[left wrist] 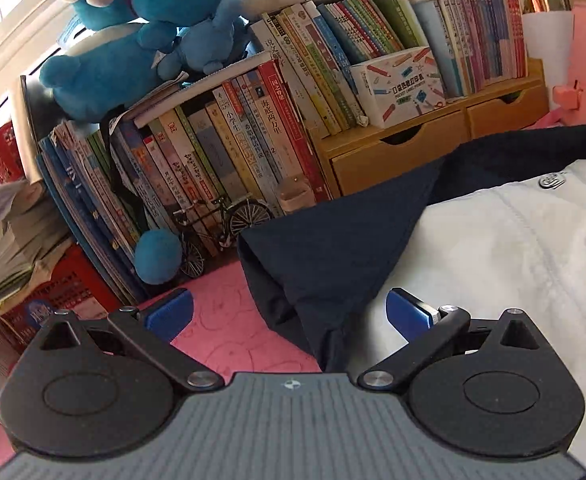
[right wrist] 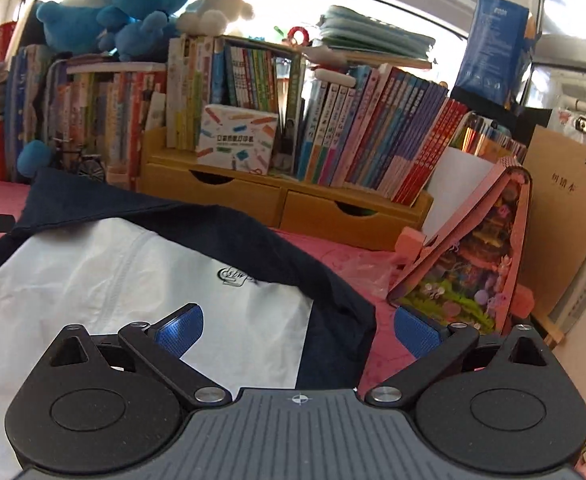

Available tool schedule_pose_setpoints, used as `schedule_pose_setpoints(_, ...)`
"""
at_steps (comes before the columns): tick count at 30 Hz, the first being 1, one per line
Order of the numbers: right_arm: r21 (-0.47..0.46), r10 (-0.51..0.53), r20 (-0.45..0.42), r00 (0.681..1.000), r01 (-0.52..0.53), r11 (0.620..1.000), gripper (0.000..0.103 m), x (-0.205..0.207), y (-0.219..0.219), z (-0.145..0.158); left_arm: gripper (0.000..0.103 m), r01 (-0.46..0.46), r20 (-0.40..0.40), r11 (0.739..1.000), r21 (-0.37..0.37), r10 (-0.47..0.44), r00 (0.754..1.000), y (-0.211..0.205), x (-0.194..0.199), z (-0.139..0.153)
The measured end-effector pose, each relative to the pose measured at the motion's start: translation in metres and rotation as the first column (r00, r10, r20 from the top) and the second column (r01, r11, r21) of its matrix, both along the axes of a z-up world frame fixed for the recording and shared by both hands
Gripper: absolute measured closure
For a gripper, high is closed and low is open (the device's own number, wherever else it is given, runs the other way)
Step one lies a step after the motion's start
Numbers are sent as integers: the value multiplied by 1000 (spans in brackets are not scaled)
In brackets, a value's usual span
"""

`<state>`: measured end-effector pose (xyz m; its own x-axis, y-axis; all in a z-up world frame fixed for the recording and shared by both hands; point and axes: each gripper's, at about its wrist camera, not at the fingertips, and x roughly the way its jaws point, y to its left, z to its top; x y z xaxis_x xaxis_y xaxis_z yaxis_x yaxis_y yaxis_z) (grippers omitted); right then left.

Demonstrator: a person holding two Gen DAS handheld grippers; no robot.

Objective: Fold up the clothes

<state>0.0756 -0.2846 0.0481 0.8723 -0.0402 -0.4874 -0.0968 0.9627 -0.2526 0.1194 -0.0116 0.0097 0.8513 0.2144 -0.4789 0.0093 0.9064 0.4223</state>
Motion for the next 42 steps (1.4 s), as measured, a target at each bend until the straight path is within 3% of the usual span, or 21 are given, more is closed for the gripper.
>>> schedule_pose_setpoints(3,-42,-43,-17,999,42,998,0,65,4,-18,0,-102,9,991,91,102,995,-4,44,-28)
schedule_pose_setpoints(5,-70,-58,-46,997,55,996,0,103,11,-33,0,-139,-39,988,61,142,989,6,63,-39)
schedule_pose_setpoints(6,-98,-67,-66,996,60,993,0,121,17,-40,11,-152,-67,988,31,154,986,12,70,-43)
schedule_pose_setpoints(7,-126,-76,-85,993,65,990,0,138,23,-48,38,-163,-91,987,6,163,982,18,75,-47)
schedule_pose_setpoints(8,-153,-100,-110,989,82,985,0,151,27,-57,51,-158,-92,987,5,158,983,18,75,-49)
schedule_pose_setpoints(9,-181,-124,-134,983,98,978,0,164,31,-66,61,-153,-92,988,5,153,984,19,74,-50)
schedule_pose_setpoints(11,-199,-162,-181,970,126,972,3,183,35,-83,65,-143,-93,990,3,142,985,19,73,-53)
schedule_pose_setpoints(12,-160,-160,-204,966,128,979,13,186,33,-88,68,-137,-93,991,3,137,986,20,72,-55)
schedule_pose_setpoints(13,-96,-150,-235,960,130,987,30,186,28,-93,69,-132,-93,991,2,132,987,20,71,-57)
schedule_pose_setpoints(16,37,-115,-262,958,129,991,63,180,19,-95,72,-117,-94,993,1,116,989,22,70,-61)
schedule_pose_setpoints(21,-51,-93,-177,980,85,995,94,158,26,-83,77,-117,-80,993,2,117,990,17,66,-64)
schedule_pose_setpoints(27,-13,-171,-17,985,171,985,97,124,15,-45,84,-130,-57,991,-14,129,990,19,53,-60)
schedule_pose_setpoints(33,68,-286,138,948,279,958,97,70,-31,-1,88,-169,-3,983,-73,170,985,42,23,-40)
schedule_pose_setpoints(36,79,-345,133,929,338,938,97,49,-69,5,88,-213,45,972,-103,219,975,64,-6,-24)
schedule_pose_setpoints(38,60,-382,93,919,378,924,97,41,-92,-5,102,-264,82,960,-97,272,959,81,-28,-16)
schedule_pose_setpoints(40,45,-411,40,911,409,911,97,32,-111,-19,102,-325,95,940,-100,334,938,107,-53,-13)
schedule_pose_setpoints(42,19,-372,-55,927,374,927,97,23,-122,-36,102,-351,24,927,-130,356,934,133,-74,-14)
